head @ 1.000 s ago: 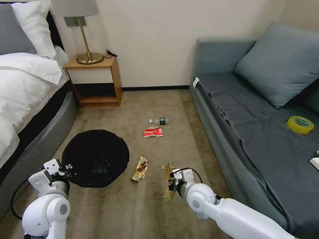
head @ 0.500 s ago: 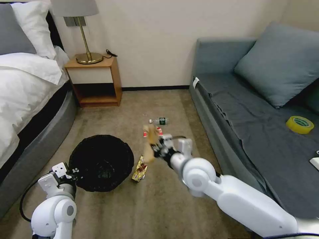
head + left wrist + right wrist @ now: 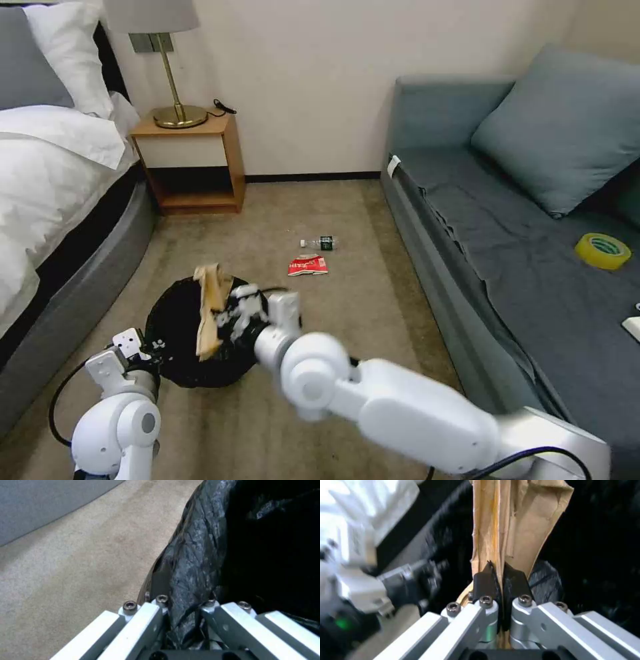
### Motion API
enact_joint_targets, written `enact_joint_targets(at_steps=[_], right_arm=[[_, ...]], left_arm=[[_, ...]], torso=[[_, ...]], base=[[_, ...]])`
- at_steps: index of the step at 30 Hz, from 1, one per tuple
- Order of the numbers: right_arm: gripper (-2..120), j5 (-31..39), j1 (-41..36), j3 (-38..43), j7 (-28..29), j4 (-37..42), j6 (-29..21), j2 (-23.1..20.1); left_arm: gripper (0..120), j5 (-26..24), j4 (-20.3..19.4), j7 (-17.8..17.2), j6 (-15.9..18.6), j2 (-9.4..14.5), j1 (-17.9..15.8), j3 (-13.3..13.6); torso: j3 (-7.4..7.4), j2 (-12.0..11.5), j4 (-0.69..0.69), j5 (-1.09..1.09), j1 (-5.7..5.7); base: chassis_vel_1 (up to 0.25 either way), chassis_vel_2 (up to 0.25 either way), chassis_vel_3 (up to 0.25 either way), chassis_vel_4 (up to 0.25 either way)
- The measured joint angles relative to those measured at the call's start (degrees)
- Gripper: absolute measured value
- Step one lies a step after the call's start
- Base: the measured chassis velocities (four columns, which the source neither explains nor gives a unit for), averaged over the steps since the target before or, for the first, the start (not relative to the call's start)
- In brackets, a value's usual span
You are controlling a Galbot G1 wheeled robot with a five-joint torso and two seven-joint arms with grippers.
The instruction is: Pick up the trash bin, then pick up the garbage on the floor and place it into the trash bin.
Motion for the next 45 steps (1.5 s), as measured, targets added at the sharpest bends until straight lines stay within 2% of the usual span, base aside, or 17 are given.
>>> enact_joint_targets(at_steps=[3,11,13,14,17,18,19,24,25,29,30,34,35,38,39,42,45], right_arm=[[14,-1.1,-0.1,-0.6,0.1,-1.0,-0.1,0.3],[38,-2.2,0.2,-0.3,0.0,-1.0,-0.1,-0.4],[49,-3.2,0.1,0.5,-0.3,-0.5,0.1,-0.9],[49,-3.2,0.1,0.5,-0.3,-0.5,0.1,-0.9],[61,-6.4,-0.2,3.0,-2.6,1.1,2.1,-3.0],[67,-10.0,-0.7,5.2,-5.0,2.1,5.1,-5.3],[67,-10.0,-0.7,5.2,-5.0,2.1,5.1,-5.3],[91,-24.8,-6.9,17.5,-10.7,6.3,11.7,-15.3],[91,-24.8,-6.9,17.5,-10.7,6.3,11.7,-15.3],[99,-37.4,-19.2,32.0,-12.5,13.5,12.5,-20.0],[99,-37.4,-19.2,32.0,-12.5,13.5,12.5,-20.0],[100,-42.4,-33.2,44.1,-13.6,20.8,15.4,-21.3],[100,-42.4,-33.2,44.1,-13.6,20.8,15.4,-21.3],[100,-48.1,-44.5,48.8,-14.3,24.3,17.9,-19.0],[100,-48.1,-44.5,48.8,-14.3,24.3,17.9,-19.0],[100,-55.6,-51.3,50.3,-14.8,24.7,20.6,-15.9],[100,-57.4,-53.0,50.2,-14.8,24.3,21.7,-14.7]], left_arm=[[2,0.4,-0.2,0.0,0.0,-0.3,0.2,0.3],[2,0.6,-0.9,0.0,0.0,-0.6,0.4,0.4],[2,0.6,-1.2,0.1,0.0,-0.6,0.5,0.3],[2,0.6,-1.2,0.1,0.0,-0.6,0.5,0.3],[2,0.6,-1.5,0.1,0.0,-0.6,0.7,0.0],[2,0.6,-1.7,0.1,0.0,-0.6,0.8,-0.1],[2,0.6,-1.7,0.1,0.0,-0.6,0.8,-0.1],[2,0.5,-2.2,0.3,-0.1,-0.3,1.1,-1.0],[2,0.5,-2.2,0.3,-0.1,-0.3,1.1,-1.0],[2,0.8,-2.2,0.8,-0.8,-0.1,1.1,-2.0],[2,0.8,-2.2,0.8,-0.8,-0.1,1.1,-2.0],[2,0.8,-1.9,1.0,-0.9,0.2,0.9,-2.5],[2,0.8,-1.9,1.0,-0.9,0.2,0.9,-2.5],[2,0.8,-1.9,1.0,-0.9,0.4,0.9,-2.9],[2,0.8,-1.9,1.0,-0.9,0.4,0.9,-2.9],[2,0.8,-2.2,1.0,-1.0,0.4,1.1,-3.1],[2,0.9,-2.7,1.0,-1.0,0.3,1.5,-3.2]], torso=[[0.00,0.0,0.00,0.00,0.00],[0.00,0.0,0.00,0.01,0.00],[0.00,0.0,0.00,0.01,0.00],[0.00,0.0,0.00,0.01,0.00],[0.00,0.0,0.00,0.01,0.00],[0.00,0.0,0.01,0.02,0.00],[0.00,0.0,0.01,0.02,0.00],[0.00,0.0,-0.02,0.04,0.00],[0.00,0.0,-0.02,0.04,0.00],[0.00,0.0,-0.01,0.04,0.00],[0.00,0.0,-0.01,0.04,0.00],[0.00,0.0,-0.02,0.02,0.00],[0.00,0.0,-0.02,0.02,0.00],[-0.01,0.0,-0.02,0.02,0.00],[-0.01,0.0,-0.02,0.02,0.00],[-0.01,0.0,-0.01,0.01,0.00],[-0.01,0.0,-0.01,0.00,0.00]], base=[[0.000,0.000,0.000,0.000],[0.000,0.000,0.000,0.000],[0.000,0.000,0.000,0.000],[0.000,0.000,0.000,0.000],[0.000,0.000,0.000,0.000],[0.000,0.000,0.000,0.000],[0.000,0.000,0.000,0.000],[0.000,0.000,0.000,0.000],[0.000,0.000,0.000,0.000],[0.000,0.000,0.000,0.000],[0.000,0.000,0.000,0.000],[0.000,0.000,0.000,0.000],[0.000,0.000,0.000,0.000],[0.000,0.000,0.000,0.000],[0.000,0.000,0.000,0.000],[0.000,0.000,0.000,0.000],[0.000,0.000,0.000,0.000]])
